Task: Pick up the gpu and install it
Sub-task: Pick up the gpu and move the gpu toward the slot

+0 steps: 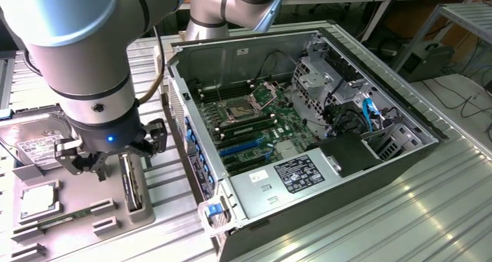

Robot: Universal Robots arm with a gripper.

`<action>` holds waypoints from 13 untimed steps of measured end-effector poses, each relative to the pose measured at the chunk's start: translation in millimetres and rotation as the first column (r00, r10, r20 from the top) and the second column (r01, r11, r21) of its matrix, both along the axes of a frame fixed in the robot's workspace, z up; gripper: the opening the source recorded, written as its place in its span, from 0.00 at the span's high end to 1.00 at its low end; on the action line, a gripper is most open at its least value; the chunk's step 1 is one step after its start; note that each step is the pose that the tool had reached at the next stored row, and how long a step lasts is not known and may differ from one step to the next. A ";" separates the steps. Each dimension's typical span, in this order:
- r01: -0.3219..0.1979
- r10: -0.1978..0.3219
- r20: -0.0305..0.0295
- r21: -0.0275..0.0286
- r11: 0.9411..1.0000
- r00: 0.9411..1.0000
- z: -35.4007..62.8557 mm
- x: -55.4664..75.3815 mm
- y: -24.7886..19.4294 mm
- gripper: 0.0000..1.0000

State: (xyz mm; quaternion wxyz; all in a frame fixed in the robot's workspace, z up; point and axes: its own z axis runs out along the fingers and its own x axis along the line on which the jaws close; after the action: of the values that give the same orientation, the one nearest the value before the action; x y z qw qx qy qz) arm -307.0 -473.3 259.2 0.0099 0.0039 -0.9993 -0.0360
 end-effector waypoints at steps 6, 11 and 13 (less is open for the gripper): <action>0.007 -0.007 0.000 0.000 1.000 1.000 -11.6 0.0 0.0 0.24; 0.009 -0.009 0.000 0.000 1.000 1.000 -20.5 0.0 0.0 0.24; 0.009 -0.009 0.000 0.000 1.000 1.000 -24.4 0.0 0.0 0.24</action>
State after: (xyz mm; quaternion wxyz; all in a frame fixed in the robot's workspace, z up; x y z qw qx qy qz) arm -307.1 -473.3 234.8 0.0098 -0.0005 -0.9993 -0.0361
